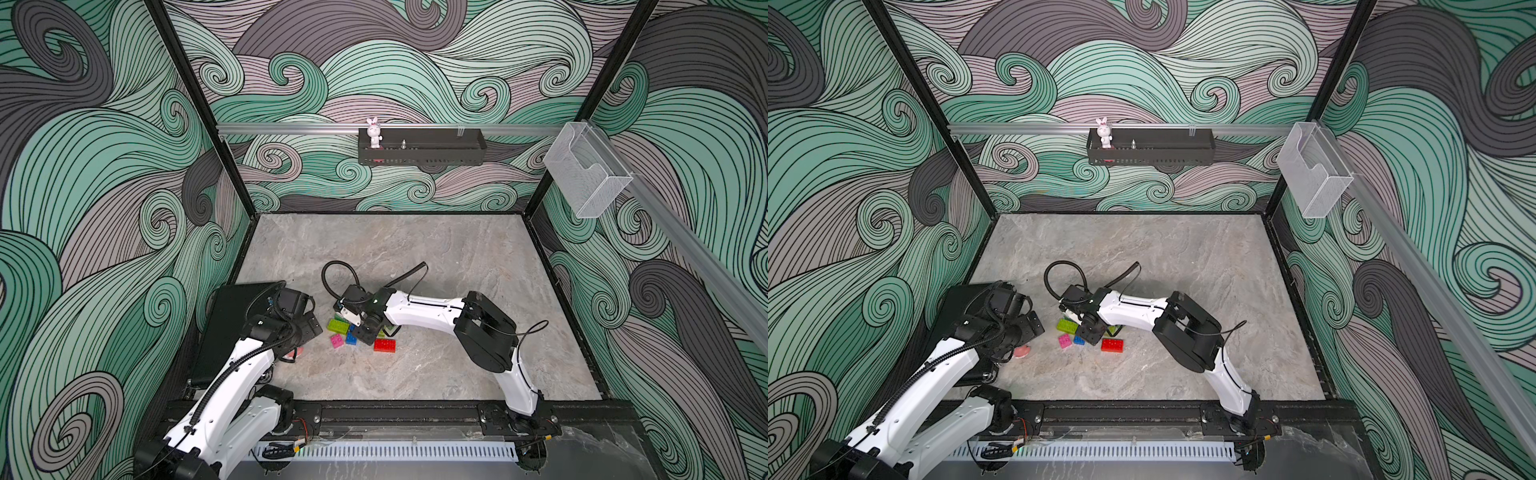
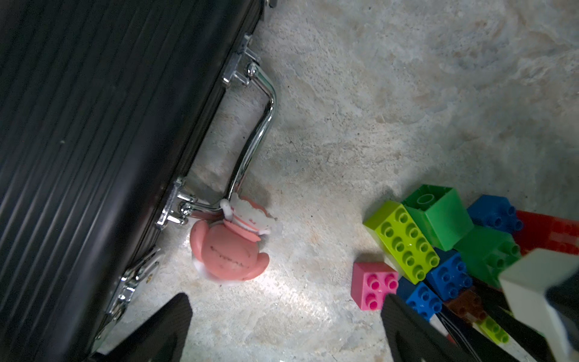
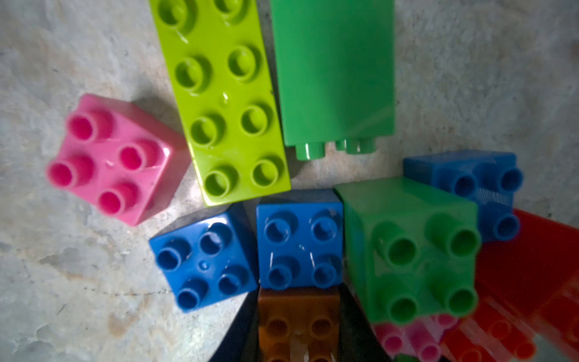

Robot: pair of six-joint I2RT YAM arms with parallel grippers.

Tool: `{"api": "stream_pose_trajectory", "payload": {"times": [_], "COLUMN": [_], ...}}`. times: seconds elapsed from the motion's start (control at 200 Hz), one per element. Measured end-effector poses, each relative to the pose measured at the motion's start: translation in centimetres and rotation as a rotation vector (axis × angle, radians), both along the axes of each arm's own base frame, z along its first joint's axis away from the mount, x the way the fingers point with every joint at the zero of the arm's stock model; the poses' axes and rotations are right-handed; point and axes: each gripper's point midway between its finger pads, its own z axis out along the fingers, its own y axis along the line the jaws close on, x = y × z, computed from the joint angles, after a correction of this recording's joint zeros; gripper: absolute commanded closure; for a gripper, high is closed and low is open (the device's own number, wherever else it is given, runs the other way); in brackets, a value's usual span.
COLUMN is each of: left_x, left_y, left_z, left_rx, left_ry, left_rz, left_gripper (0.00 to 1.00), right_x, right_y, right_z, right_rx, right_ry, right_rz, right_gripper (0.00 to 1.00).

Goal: Assemble the number 4 with lego
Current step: Pick up the lego brick from the center of the board.

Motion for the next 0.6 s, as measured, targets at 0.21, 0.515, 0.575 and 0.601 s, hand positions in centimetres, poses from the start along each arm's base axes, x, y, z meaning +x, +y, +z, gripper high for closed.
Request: {"api": "stream_pose_trajectory", "payload": {"times": [0.21,0.515,0.575,0.601], "left_x": [-0.1,0.2,0.2,0.2], "left_y": [-1.6,-2.5,-2.5,-2.5], "left_z": [-0.7,-1.2,-1.2,-1.2], "left_rx": [-0.080,-0.118,-0.118,-0.118], "left_ry": [0.012,0.013,0.011,0.009], "left_rz": [-0.054,-0.079,-0.081,-0.081], "left_gripper": [0.01,0.01,0.01,0.01], "right_x": [-0.7,-1.7,-2.4,-2.6], "right_y": [-3.3,-5.3,-5.1,-5.0], "right_z": [4.9,4.6,4.3,4.1], "right_rx": [0.088,0.138,0.143,0.146], "right_ry": [0.006,0.103,0.125,0.133], "right_rz": [-0.018,0.151,0.209,0.233], "right_gripper": [0.73,0.73,0.73,0.74]}}
